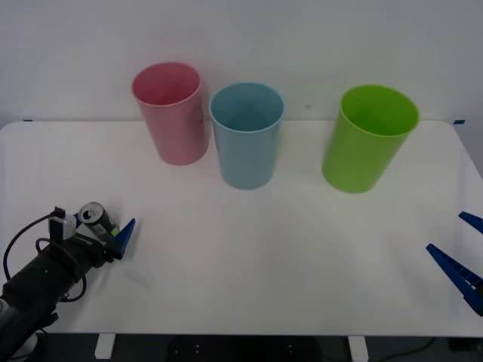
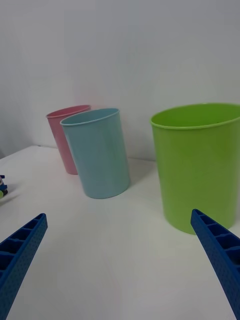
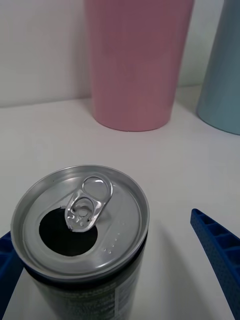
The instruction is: Grasp the object on the table and drop it into the matching bin: aluminum can to the light blue bin, PET bottle to the pink bin.
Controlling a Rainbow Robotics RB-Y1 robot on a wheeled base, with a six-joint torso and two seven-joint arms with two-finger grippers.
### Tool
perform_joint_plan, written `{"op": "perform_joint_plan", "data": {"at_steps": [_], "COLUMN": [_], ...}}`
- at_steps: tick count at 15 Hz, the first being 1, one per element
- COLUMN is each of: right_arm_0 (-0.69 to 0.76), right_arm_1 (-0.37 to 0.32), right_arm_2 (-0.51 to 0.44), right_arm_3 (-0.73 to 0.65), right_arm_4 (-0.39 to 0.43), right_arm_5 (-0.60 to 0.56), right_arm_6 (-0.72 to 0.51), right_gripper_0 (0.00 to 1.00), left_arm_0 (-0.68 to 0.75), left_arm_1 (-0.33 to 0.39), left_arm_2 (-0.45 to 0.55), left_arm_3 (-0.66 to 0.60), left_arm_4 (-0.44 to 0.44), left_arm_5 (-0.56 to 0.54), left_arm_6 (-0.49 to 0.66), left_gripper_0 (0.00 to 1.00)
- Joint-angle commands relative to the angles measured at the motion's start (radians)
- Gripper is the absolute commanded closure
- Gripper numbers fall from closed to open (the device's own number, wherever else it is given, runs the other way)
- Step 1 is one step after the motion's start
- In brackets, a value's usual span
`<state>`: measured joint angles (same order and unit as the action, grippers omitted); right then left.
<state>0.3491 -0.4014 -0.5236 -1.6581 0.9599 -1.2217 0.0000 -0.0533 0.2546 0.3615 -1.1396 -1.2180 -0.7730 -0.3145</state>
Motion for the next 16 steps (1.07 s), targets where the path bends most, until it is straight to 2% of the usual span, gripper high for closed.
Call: {"op": "perform_joint_plan", "data": {"at_steps": [1,2,3,4,16], "right_arm_0": [0.0,0.0,0.0,0.0,0.0], "right_arm_1": [0.0,0.0,0.0,0.0,0.0], "right_arm_2": [0.0,0.0,0.0,0.0,0.0], "right_arm_3": [0.0,0.0,0.0,0.0,0.0], "right_arm_4": [0.0,0.0,0.0,0.0,0.0], "right_arm_5": [0.0,0.0,0.0,0.0,0.0], "right_arm_6": [0.0,0.0,0.0,0.0,0.0], "right_gripper_0": [0.0,0.0,0.0,0.0,0.0], "left_arm_0": [0.003,0.006,0.007,0.007,0.016], "left_arm_1": [0.0,0.0,0.0,0.0,0.002], "left_arm_2": [0.001,0.001,-0.001,0.001,-0.003], "left_arm_3": [0.0,0.0,0.0,0.0,-0.014], "left_arm_4": [0.0,0.002,0.005,0.006,0.028], "left_arm_5": [0.0,0.0,0.0,0.0,-0.011], "left_arm_6": [-0.002,-0.002,-0.002,-0.002,0.003], "left_gripper_0": [0.31,0.79,0.94,1.0,1.0]}}
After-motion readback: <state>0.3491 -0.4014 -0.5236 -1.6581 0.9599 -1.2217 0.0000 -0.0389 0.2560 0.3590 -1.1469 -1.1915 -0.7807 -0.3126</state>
